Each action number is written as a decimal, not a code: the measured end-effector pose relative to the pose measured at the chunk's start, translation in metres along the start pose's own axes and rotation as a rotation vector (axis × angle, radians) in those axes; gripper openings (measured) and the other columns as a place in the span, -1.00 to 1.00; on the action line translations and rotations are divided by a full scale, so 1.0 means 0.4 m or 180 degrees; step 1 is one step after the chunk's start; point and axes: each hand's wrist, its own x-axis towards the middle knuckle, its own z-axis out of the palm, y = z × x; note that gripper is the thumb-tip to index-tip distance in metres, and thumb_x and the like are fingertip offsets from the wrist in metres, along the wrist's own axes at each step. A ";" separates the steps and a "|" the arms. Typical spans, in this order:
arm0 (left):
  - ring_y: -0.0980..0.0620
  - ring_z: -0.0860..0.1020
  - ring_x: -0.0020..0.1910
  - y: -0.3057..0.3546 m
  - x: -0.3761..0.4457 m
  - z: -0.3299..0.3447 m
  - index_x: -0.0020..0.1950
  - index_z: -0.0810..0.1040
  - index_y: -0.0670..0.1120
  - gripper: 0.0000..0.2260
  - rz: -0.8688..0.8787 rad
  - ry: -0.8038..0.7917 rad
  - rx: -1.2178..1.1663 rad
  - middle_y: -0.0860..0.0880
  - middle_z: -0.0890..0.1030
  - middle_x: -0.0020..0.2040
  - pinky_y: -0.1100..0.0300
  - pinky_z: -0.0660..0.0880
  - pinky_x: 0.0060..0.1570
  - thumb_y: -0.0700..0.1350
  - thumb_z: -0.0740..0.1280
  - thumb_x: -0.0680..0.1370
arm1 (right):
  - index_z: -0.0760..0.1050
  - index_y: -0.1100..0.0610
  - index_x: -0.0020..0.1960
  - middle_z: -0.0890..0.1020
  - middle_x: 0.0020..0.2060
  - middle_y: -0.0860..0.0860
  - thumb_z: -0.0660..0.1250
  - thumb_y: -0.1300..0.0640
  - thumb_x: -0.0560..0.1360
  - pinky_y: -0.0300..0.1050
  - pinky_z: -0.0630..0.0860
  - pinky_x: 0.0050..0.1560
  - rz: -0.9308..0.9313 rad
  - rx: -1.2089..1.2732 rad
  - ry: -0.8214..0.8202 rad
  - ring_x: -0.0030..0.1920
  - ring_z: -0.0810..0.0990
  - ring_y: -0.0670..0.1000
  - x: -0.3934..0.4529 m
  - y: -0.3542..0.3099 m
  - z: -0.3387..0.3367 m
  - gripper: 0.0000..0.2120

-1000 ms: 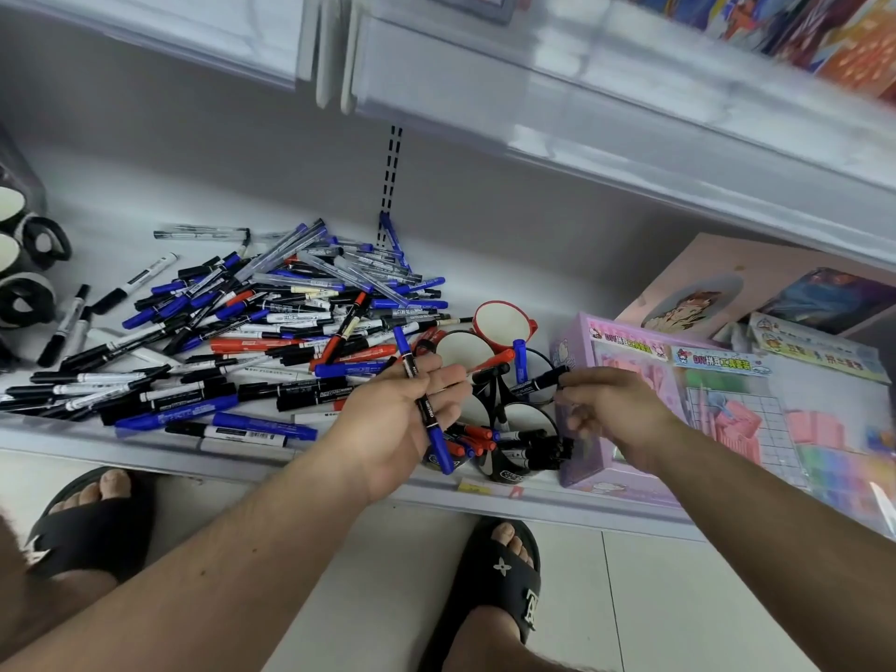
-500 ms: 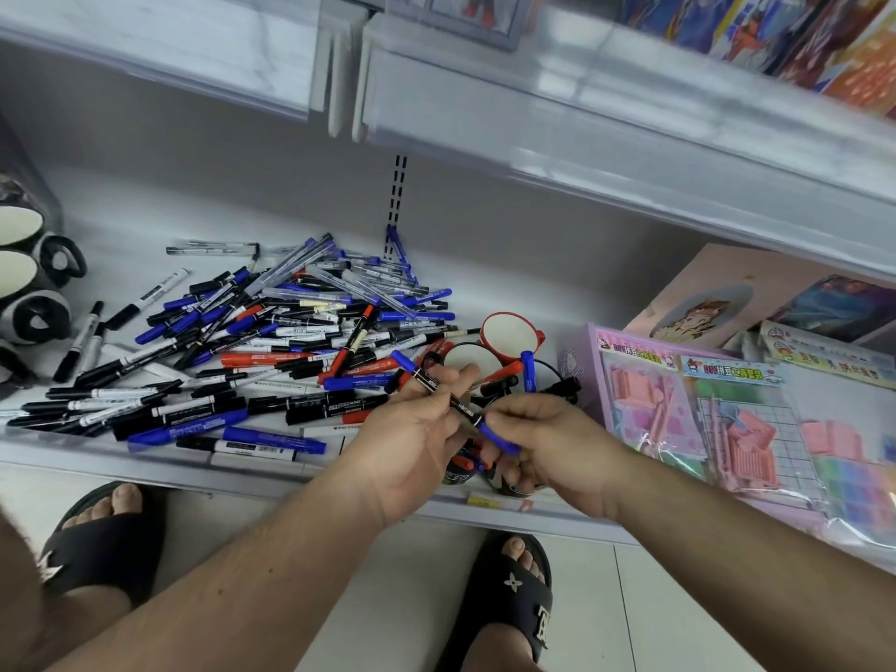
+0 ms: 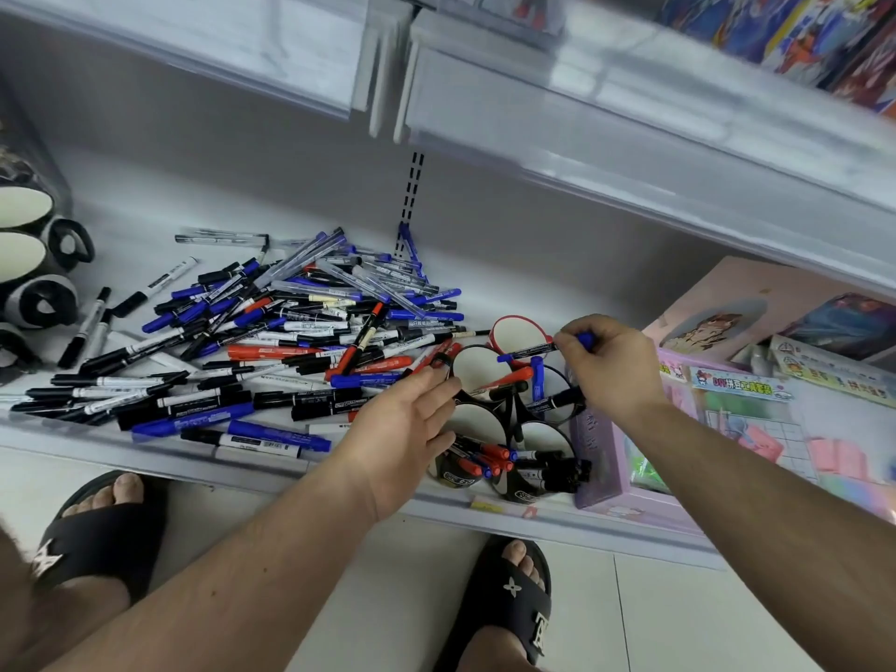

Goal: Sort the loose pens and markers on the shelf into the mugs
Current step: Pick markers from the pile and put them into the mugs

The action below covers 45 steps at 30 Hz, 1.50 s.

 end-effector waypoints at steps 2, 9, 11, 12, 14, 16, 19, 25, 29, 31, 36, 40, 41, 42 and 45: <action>-0.04 0.35 0.46 0.000 0.006 -0.009 0.49 0.34 -0.07 -0.58 -0.0023 0.0035 0.0022 -0.03 0.51 0.39 -0.09 0.21 0.48 0.03 0.13 0.65 | 0.64 0.02 -0.15 0.66 -0.23 -0.09 0.41 0.12 0.51 -0.33 0.48 -0.18 0.0043 0.0050 0.0146 -0.23 0.59 -0.09 0.017 0.012 -0.008 -0.93; -0.05 0.39 0.42 0.007 0.031 -0.018 0.34 0.44 -0.07 -0.67 -0.0063 0.0147 -0.0099 -0.03 0.54 0.34 -0.08 0.24 0.46 0.03 0.13 0.65 | 0.60 0.00 -0.29 0.54 -0.46 -0.11 0.43 0.15 0.47 -0.14 0.39 -0.24 0.0726 0.0920 0.0732 -0.43 0.43 -0.07 0.047 0.052 -0.050 -0.82; -0.06 0.40 0.41 0.013 0.036 -0.021 0.44 0.39 -0.11 -0.61 -0.0028 0.0220 -0.0178 -0.05 0.53 0.35 -0.04 0.30 0.39 0.02 0.12 0.65 | 0.60 -0.01 -0.28 0.54 -0.47 -0.10 0.40 0.18 0.50 -0.13 0.40 -0.25 0.0721 0.0972 0.0644 -0.42 0.43 -0.05 0.039 0.043 -0.046 -0.80; -0.07 0.42 0.40 0.015 0.037 -0.025 0.46 0.37 -0.11 -0.59 -0.0007 0.0283 -0.0205 -0.04 0.54 0.34 -0.03 0.32 0.35 0.01 0.12 0.65 | 0.60 -0.01 -0.26 0.55 -0.44 -0.04 0.38 0.20 0.52 -0.12 0.40 -0.26 0.0704 0.1008 0.0531 -0.40 0.43 0.00 0.032 0.034 -0.040 -0.79; -0.05 0.46 0.33 0.015 0.042 -0.041 0.42 0.41 -0.11 -0.62 0.0027 0.0398 -0.0234 -0.01 0.59 0.28 -0.02 0.32 0.35 0.00 0.12 0.66 | 0.61 0.01 -0.25 0.54 -0.43 0.01 0.36 0.25 0.53 -0.14 0.36 -0.30 0.0608 0.1049 0.0266 -0.40 0.42 0.03 0.018 0.009 -0.024 -0.77; -0.03 0.48 0.30 0.013 0.046 -0.059 0.42 0.41 -0.11 -0.63 0.0019 0.0503 -0.0262 -0.02 0.59 0.27 -0.02 0.33 0.35 -0.01 0.12 0.66 | 0.64 0.05 -0.22 0.59 -0.44 -0.08 0.36 0.28 0.52 -0.24 0.39 -0.37 0.0393 0.0918 -0.0034 -0.46 0.47 -0.09 -0.001 -0.018 -0.002 -0.79; -0.04 0.48 0.32 0.003 0.053 -0.088 0.45 0.38 -0.13 -0.61 0.0017 0.0666 -0.0279 -0.04 0.59 0.27 -0.02 0.37 0.31 -0.01 0.13 0.66 | 0.67 0.11 -0.09 0.66 -0.28 -0.08 0.38 0.30 0.50 -0.44 0.38 -0.35 0.0040 0.0590 -0.0566 -0.44 0.51 -0.26 -0.050 -0.030 0.051 -0.86; 0.00 0.51 0.29 -0.020 0.059 -0.142 0.46 0.38 -0.12 -0.61 -0.0005 0.0900 -0.0084 -0.02 0.59 0.28 -0.03 0.40 0.31 -0.02 0.16 0.66 | 0.65 0.09 0.14 0.63 -0.06 -0.03 0.36 0.12 0.55 -0.14 0.54 0.00 -0.0754 -0.0993 -0.1473 -0.09 0.61 -0.04 -0.130 0.067 0.170 -0.80; -0.04 0.52 0.26 -0.022 0.038 -0.152 0.39 0.45 -0.10 -0.67 -0.0028 0.1077 -0.0013 -0.01 0.62 0.23 0.02 0.43 0.15 -0.04 0.16 0.67 | 0.57 0.06 0.27 0.56 0.01 0.06 0.25 0.03 0.61 -0.05 0.44 0.13 -0.1301 -0.1762 -0.1865 0.10 0.53 0.14 -0.145 0.106 0.213 -0.72; -0.05 0.53 0.25 -0.025 0.036 -0.161 0.40 0.45 -0.11 -0.67 -0.0060 0.1168 0.0002 -0.02 0.62 0.22 0.03 0.44 0.13 -0.04 0.17 0.66 | 0.50 -0.01 0.35 0.50 0.01 0.03 0.18 -0.03 0.64 -0.03 0.33 0.24 -0.1360 -0.1993 -0.2073 0.17 0.45 0.11 -0.137 0.086 0.215 -0.67; -0.01 0.54 0.25 -0.020 0.027 -0.186 0.41 0.44 -0.11 -0.65 -0.0059 0.1269 -0.0046 0.00 0.63 0.22 0.04 0.44 0.17 -0.04 0.16 0.66 | 0.50 0.03 0.35 0.51 0.01 0.05 0.14 -0.05 0.65 -0.08 0.40 0.19 -0.1064 -0.1605 -0.1860 0.16 0.47 0.09 -0.096 -0.020 0.165 -0.64; 0.01 0.56 0.23 -0.011 0.023 -0.184 0.39 0.45 -0.10 -0.67 -0.0016 0.1287 -0.0034 0.01 0.64 0.21 0.03 0.45 0.22 -0.05 0.14 0.66 | 0.58 0.29 0.08 0.57 -0.03 0.27 0.14 0.03 0.65 -0.08 0.43 0.02 -0.0373 -0.0723 -0.1225 0.02 0.54 0.20 -0.050 -0.139 0.092 -0.63; 0.00 0.57 0.22 -0.010 0.023 -0.182 0.38 0.45 -0.10 -0.68 -0.0027 0.1291 -0.0056 0.01 0.64 0.20 0.03 0.46 0.20 -0.05 0.14 0.67 | 0.57 0.32 0.05 0.59 -0.03 0.27 0.15 0.01 0.65 -0.06 0.46 0.01 -0.0295 -0.0692 -0.1216 0.01 0.55 0.22 -0.049 -0.163 0.081 -0.60; -0.01 0.58 0.20 -0.010 0.022 -0.181 0.37 0.45 -0.10 -0.69 -0.0044 0.1305 -0.0091 0.00 0.65 0.18 0.03 0.47 0.18 -0.06 0.14 0.67 | 0.57 0.33 0.06 0.62 -0.03 0.26 0.14 -0.03 0.65 -0.05 0.49 0.03 -0.0197 -0.0686 -0.1262 0.01 0.57 0.21 -0.054 -0.181 0.075 -0.57; -0.01 0.62 0.12 -0.011 0.022 -0.190 0.32 0.48 -0.12 -0.72 -0.0090 0.1441 -0.0257 -0.01 0.67 0.12 0.03 0.49 0.13 -0.08 0.14 0.67 | 0.60 0.27 0.09 0.66 0.03 0.22 0.12 -0.09 0.65 -0.03 0.50 0.12 0.0099 -0.0628 -0.1527 0.06 0.60 0.17 -0.081 -0.209 0.090 -0.53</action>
